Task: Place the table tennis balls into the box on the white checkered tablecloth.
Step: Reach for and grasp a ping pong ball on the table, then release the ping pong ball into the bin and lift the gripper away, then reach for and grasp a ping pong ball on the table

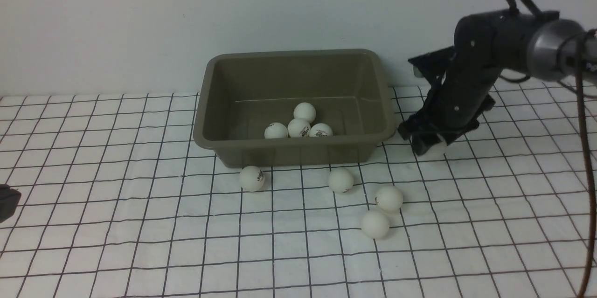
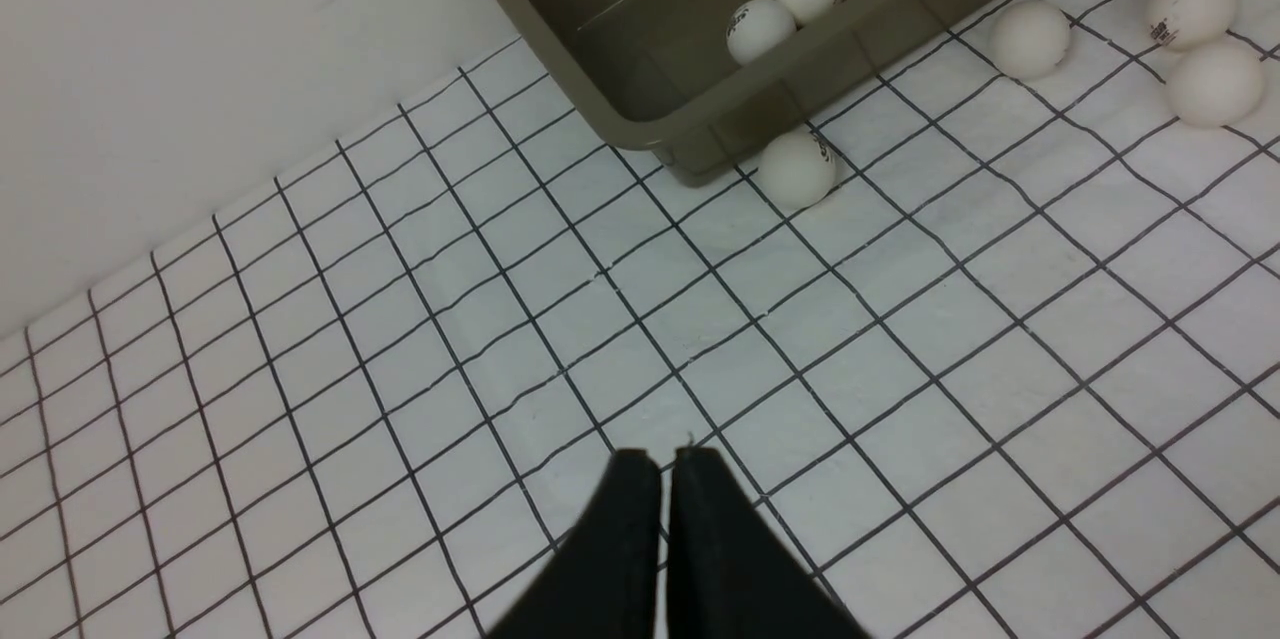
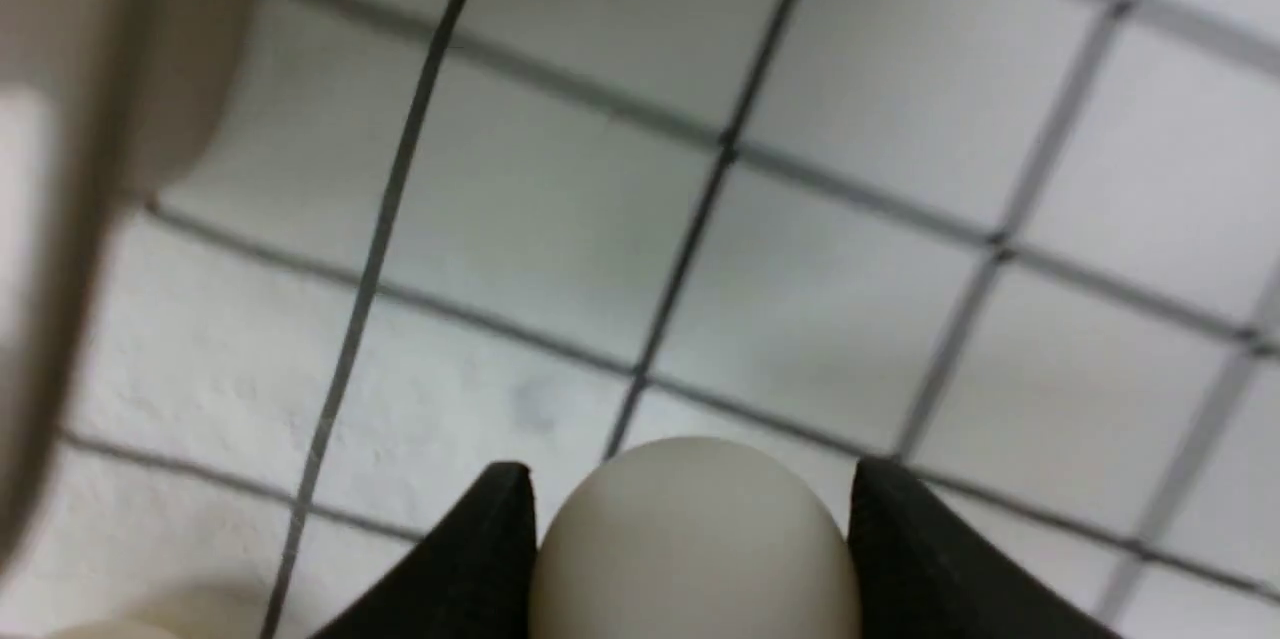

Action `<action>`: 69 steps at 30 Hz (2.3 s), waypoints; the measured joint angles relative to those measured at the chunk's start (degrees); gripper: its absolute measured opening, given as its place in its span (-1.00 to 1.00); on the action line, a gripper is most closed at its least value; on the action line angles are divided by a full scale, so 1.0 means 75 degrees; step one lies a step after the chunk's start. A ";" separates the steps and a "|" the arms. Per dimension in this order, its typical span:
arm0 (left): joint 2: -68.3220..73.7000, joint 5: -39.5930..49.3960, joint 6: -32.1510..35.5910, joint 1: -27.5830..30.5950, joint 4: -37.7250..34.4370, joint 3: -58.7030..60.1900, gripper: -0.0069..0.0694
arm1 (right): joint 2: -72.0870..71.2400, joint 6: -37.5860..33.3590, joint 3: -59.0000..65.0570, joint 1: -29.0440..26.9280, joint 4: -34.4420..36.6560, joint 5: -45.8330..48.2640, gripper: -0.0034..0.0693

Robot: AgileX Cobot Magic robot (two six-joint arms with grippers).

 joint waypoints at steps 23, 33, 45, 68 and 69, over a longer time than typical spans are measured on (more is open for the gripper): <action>0.0000 0.0032 0.0000 0.0000 0.0000 0.0000 -0.83 | 0.0715 -0.0276 -0.2997 0.1642 0.0375 -0.0611 0.09; 0.0000 0.0039 0.0000 0.0000 0.0000 0.0000 -0.83 | 0.0909 -0.0309 -0.3236 0.1671 0.0188 -0.0278 0.47; 0.0000 0.0086 0.0000 0.0000 0.0000 0.0000 -0.83 | -0.0038 0.0173 -0.4746 0.1671 -0.0527 0.1576 0.46; 0.0000 0.0250 0.0000 0.0000 -0.0388 0.0000 -0.83 | -0.2396 0.0547 0.1607 0.1671 -0.0372 0.0683 0.36; 0.0000 0.0250 0.0000 0.0000 -0.0405 0.0000 -0.83 | -0.2396 0.0595 0.1792 0.1671 -0.0352 0.0458 0.36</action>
